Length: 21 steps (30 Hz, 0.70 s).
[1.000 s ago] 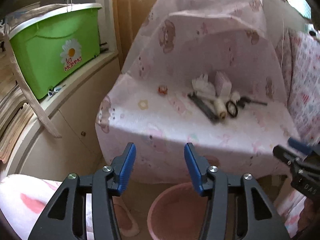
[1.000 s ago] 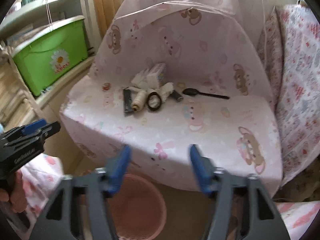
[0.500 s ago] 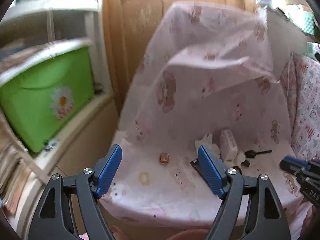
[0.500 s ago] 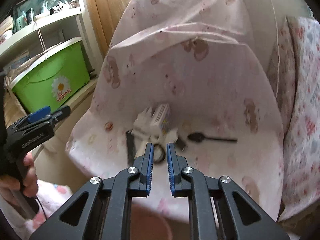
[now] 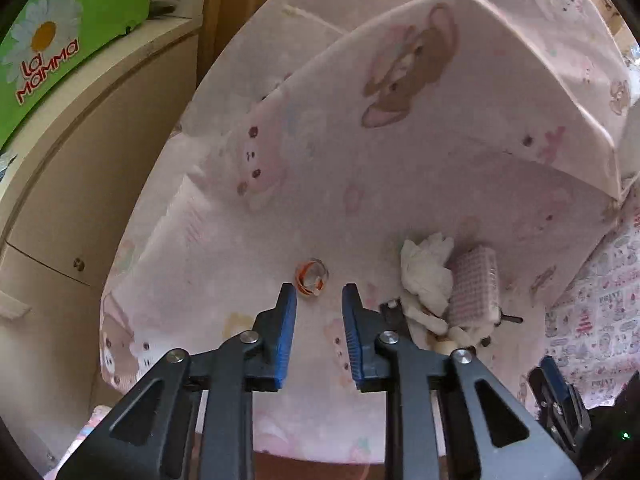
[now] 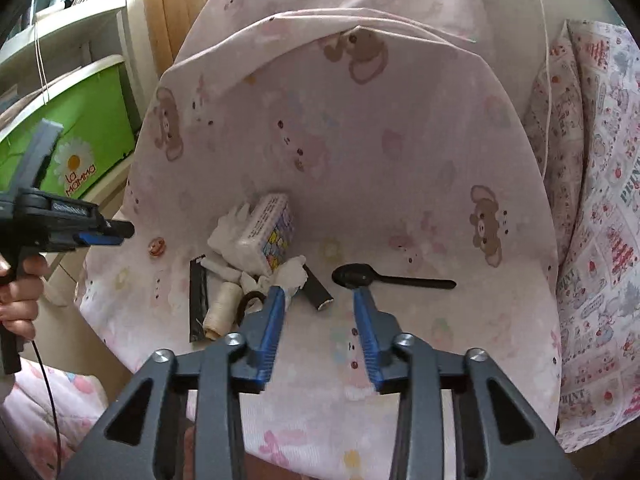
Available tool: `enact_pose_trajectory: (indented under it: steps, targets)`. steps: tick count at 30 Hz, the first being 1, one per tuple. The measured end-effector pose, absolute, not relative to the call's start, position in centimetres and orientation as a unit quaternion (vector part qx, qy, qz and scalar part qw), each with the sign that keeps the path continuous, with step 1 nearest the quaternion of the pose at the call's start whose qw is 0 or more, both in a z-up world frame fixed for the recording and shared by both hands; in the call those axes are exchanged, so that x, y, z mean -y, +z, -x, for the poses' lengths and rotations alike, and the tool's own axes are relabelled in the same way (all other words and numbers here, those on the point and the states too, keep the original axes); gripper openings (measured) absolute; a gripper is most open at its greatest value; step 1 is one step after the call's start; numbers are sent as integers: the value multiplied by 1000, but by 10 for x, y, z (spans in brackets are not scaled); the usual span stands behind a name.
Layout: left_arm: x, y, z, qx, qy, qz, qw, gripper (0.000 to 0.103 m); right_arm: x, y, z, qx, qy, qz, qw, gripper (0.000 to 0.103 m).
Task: Collect trash
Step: 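Grasp the small orange cap with the left gripper while the right gripper approaches the white box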
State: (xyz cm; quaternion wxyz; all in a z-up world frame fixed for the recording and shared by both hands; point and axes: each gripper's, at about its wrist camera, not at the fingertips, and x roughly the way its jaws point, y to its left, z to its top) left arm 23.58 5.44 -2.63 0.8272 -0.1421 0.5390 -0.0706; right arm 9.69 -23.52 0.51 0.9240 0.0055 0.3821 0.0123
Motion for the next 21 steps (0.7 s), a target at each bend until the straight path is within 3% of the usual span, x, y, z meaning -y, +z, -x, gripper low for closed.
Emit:
enact_pose_trajectory:
  steps: [10,16,21]
  targets:
    - [-33,-54,-265,-568,-41,83,817,22,232,-3,-102,-400,18,5,917,48]
    - [-23,-52,-263,-551,-48,80,829,52,238,-2,-102,-399,9,-1,917,54]
    - [-12,-56,-262,-556,-50,66,827,50,239,-4,-103,-401,3,2,916,57]
